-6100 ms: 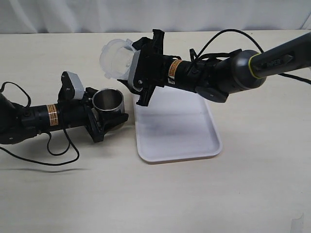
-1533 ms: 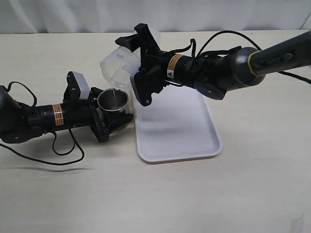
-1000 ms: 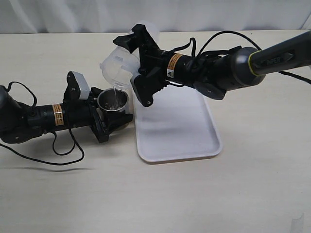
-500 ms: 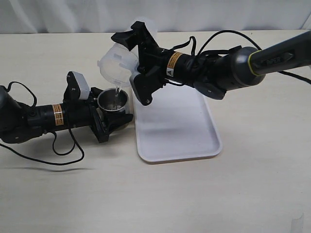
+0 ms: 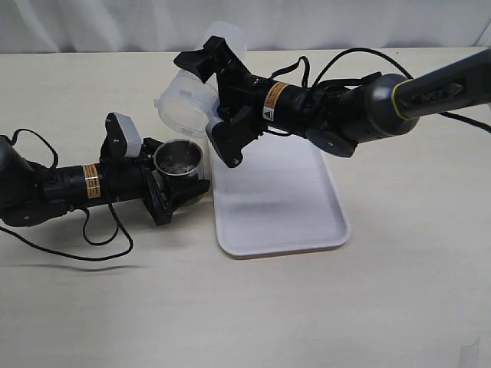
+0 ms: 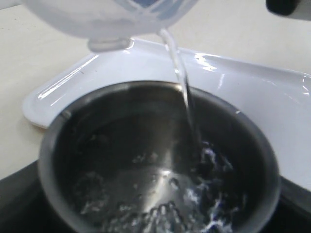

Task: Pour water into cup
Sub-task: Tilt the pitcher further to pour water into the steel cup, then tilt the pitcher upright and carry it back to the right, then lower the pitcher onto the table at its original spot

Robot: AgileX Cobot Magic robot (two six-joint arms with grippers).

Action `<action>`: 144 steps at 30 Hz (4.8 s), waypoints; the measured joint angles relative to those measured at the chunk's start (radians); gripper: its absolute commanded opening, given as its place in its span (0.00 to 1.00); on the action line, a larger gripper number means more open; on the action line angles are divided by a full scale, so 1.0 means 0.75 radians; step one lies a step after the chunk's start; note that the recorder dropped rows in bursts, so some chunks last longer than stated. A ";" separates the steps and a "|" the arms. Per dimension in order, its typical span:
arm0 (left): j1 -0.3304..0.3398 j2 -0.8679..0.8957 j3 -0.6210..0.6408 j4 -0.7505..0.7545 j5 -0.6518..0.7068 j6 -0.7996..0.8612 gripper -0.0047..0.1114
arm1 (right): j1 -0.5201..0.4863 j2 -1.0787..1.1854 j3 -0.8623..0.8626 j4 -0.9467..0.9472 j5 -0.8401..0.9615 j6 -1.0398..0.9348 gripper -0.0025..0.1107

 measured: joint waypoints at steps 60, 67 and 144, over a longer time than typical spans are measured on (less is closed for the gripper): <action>0.000 0.000 0.000 0.000 0.000 0.000 0.04 | -0.303 -0.037 -0.007 0.506 -0.004 1.955 0.06; 0.000 0.000 0.000 0.000 0.000 0.000 0.04 | -0.477 -0.037 -0.007 0.515 0.065 2.057 0.06; 0.000 0.000 0.000 0.000 0.000 0.000 0.04 | -0.634 0.083 0.004 0.385 0.143 2.078 0.99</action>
